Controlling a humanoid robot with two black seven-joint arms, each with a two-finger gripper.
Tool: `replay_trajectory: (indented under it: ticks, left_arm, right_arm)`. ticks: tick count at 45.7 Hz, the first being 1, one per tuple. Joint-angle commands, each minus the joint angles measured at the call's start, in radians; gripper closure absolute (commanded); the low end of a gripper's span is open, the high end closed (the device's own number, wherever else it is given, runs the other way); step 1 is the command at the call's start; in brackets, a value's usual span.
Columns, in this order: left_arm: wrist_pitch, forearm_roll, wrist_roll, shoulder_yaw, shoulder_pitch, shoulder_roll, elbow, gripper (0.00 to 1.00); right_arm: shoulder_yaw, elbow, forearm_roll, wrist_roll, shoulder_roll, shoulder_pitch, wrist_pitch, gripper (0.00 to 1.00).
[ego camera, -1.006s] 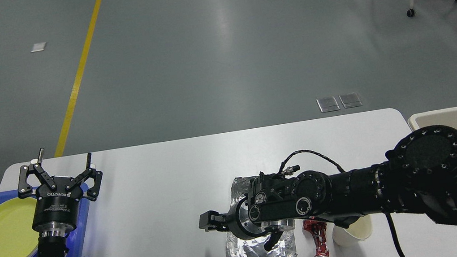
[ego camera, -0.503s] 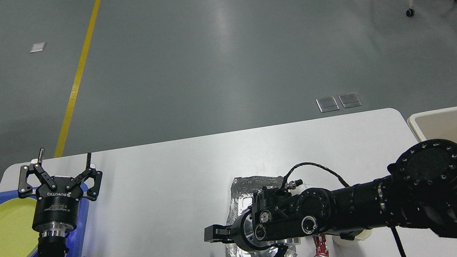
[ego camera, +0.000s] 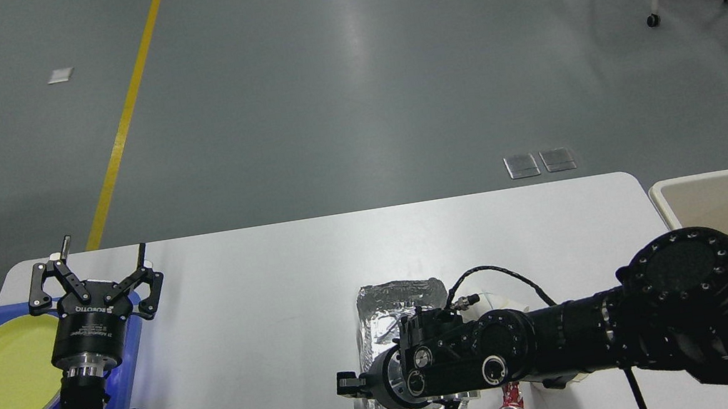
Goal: Tidy desktop
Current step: 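Lower the right gripper and grasp the flat foil tray, then carry the foil tray to the beige bin and release it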
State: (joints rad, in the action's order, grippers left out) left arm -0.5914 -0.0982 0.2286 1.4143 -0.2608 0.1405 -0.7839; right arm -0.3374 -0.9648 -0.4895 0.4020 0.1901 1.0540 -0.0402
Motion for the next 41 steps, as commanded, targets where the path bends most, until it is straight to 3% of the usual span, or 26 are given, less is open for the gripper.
replay_trajectory:
  ticks: [1, 15, 27, 34, 41]
  left_arm:
    - [0.001, 0.0, 0.0, 0.0, 0.0, -0.001, 0.0, 0.04]
    - [-0.001, 0.0, 0.0, 0.0, 0.0, 0.001, 0.0, 0.04]
    - [-0.001, 0.0, -0.002, 0.0, 0.0, 0.001, 0.0, 0.04]
    - [-0.001, 0.0, 0.0, 0.0, 0.0, -0.001, 0.0, 0.04]
    - [0.001, 0.0, 0.0, 0.0, 0.0, 0.001, 0.0, 0.04]
  right_arm:
    - [0.0, 0.0, 0.011, 0.003, 0.0, -0.003, -0.032, 1.0]
    - [-0.003, -0.044, 0.067, 0.001, 0.011, 0.053, -0.084, 1.0]
    - [-0.103, -0.167, 0.297, 0.0, -0.021, 0.331, -0.067, 1.0]
    - [-0.153, -0.267, 0.348, 0.0, -0.078, 0.497, -0.007, 1.0]
    - [-0.251, -0.353, 0.422, 0.008, -0.124, 0.737, 0.144, 1.0]
